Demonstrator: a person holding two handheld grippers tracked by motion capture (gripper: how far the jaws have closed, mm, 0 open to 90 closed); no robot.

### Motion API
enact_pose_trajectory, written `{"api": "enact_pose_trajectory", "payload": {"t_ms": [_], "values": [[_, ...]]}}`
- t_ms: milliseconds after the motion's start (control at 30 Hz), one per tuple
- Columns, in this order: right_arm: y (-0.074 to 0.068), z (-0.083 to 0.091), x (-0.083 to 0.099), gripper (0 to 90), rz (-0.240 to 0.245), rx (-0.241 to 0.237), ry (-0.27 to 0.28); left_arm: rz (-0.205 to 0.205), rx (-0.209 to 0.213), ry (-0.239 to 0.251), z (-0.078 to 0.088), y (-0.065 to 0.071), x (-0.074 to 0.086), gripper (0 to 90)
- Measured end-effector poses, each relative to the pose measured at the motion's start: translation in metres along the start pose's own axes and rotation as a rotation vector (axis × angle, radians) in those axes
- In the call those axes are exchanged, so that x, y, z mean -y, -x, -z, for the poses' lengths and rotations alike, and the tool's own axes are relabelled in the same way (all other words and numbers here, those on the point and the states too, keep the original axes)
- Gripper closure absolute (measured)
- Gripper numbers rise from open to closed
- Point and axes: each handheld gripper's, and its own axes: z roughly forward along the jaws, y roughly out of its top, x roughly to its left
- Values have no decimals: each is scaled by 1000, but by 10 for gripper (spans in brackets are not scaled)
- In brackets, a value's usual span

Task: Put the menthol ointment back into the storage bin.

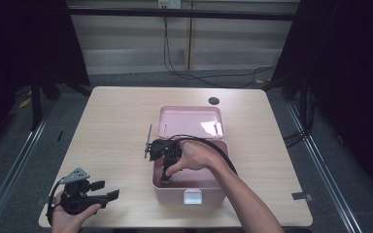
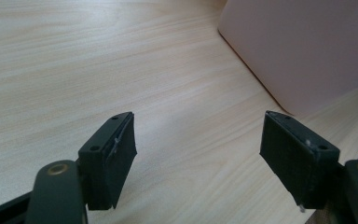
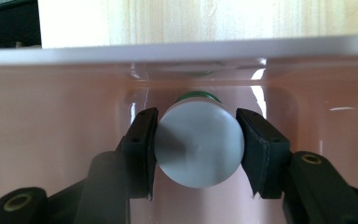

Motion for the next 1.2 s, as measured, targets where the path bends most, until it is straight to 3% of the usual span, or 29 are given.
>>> {"api": "enact_pose_trajectory", "payload": {"t_ms": [700, 833, 1100, 1200], "values": [[1, -17, 6, 505, -10, 6, 28, 2, 0, -3, -1, 0, 0, 265], [2, -17, 7, 504, 9, 13, 47, 3, 0, -2, 0, 0, 0, 265], [4, -18, 10, 498, -15, 2, 76, 5, 3, -2, -1, 0, 0, 265], [4, -17, 10, 447, -32, -2, 73, 4, 3, -3, 0, 0, 0, 265]]}}
